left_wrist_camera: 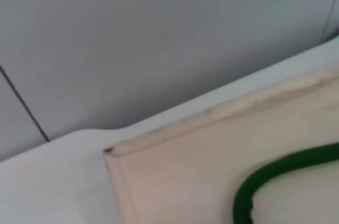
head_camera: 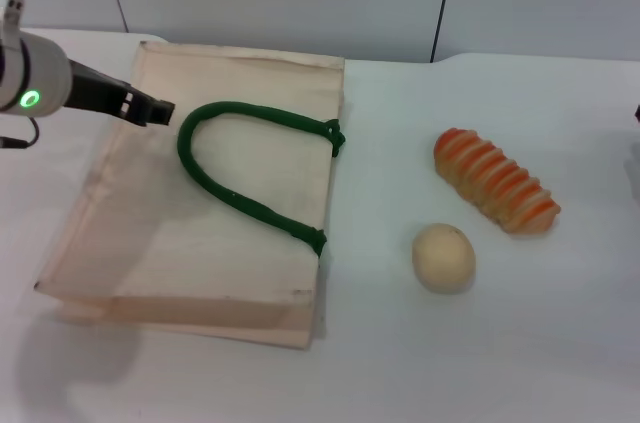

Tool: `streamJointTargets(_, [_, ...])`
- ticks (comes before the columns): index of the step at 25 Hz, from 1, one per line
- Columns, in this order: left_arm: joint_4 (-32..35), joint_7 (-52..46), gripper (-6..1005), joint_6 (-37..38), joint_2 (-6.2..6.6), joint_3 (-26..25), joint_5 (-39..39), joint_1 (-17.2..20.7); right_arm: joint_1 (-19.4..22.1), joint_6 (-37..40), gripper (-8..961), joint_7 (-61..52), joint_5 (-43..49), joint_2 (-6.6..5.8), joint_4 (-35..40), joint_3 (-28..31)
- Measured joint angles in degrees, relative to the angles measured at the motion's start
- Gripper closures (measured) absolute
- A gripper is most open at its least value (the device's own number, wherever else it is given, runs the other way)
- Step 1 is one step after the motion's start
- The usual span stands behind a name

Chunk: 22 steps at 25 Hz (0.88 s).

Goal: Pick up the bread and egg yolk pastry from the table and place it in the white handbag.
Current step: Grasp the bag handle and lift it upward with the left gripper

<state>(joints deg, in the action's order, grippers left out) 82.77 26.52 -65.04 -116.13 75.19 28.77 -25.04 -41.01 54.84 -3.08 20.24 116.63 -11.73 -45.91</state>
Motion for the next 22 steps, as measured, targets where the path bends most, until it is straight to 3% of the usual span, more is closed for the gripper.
streamJointTargets(6, [-4.79, 0.23, 384, 0.92, -0.19, 0.23, -0.12, -2.28, -0.13, 0.00, 314, -0.02, 0.07, 0.00, -0.04, -0.05])
streamJointTargets(16, [-8.40, 0.18, 393, 3.95, -0.24, 1.01, 0.54, -2.63, -0.12, 0.00, 314, -0.07, 0.11, 0.00, -0.22, -0.15])
streamJointTargets(22, [-10.82, -0.34, 519, 5.00, -0.27, 0.98, 0.55, -3.84, -0.12, -0.02, 314, -0.08, 0.76, 0.00, -0.26, -0.02])
